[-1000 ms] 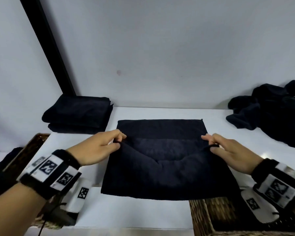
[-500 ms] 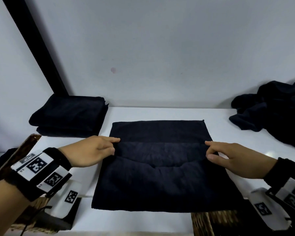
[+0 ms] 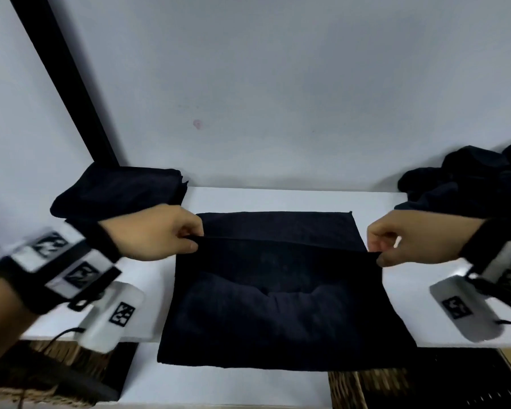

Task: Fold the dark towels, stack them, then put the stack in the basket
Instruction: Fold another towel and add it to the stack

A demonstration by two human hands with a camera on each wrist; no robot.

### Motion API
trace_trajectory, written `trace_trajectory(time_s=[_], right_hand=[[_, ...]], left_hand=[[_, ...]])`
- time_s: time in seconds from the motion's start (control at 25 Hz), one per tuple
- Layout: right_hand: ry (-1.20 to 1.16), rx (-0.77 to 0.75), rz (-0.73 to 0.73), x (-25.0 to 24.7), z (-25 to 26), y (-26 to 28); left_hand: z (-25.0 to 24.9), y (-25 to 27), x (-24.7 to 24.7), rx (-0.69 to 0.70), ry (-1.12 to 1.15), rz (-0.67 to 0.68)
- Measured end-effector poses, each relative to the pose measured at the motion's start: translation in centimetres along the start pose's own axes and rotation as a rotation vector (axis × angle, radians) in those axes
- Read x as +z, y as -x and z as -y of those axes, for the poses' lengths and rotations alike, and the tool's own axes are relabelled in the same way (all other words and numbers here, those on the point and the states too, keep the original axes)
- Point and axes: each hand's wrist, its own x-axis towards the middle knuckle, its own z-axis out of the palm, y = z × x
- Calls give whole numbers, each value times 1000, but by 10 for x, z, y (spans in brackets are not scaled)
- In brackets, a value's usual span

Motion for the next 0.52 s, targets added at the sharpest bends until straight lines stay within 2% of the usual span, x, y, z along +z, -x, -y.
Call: trace_trajectory(time_s=[0.04, 0.12, 0.2, 0.24, 0.32, 0.4, 0.52], right_hand=[[-101, -43, 3, -15, 1, 9], [-415, -65, -121, -40, -1, 3], [-637, 25, -248, -44, -6, -30], [-655, 82, -263, -35, -9, -50], [-541, 158, -199, -6, -21, -90], [-466, 177, -200, 12, -32, -111], [-554, 200, -216, 17, -40, -113]], left_hand=[[-2, 8, -15, 27, 124, -30], [3, 1, -38, -2, 265, -175], [11, -27, -40, -85, 166, -232], [15, -45, -33, -127, 69, -209], [26, -76, -6, -197, -88, -156], [33, -91, 11, -247, -111, -179], [38, -98, 14, -261, -92, -188]])
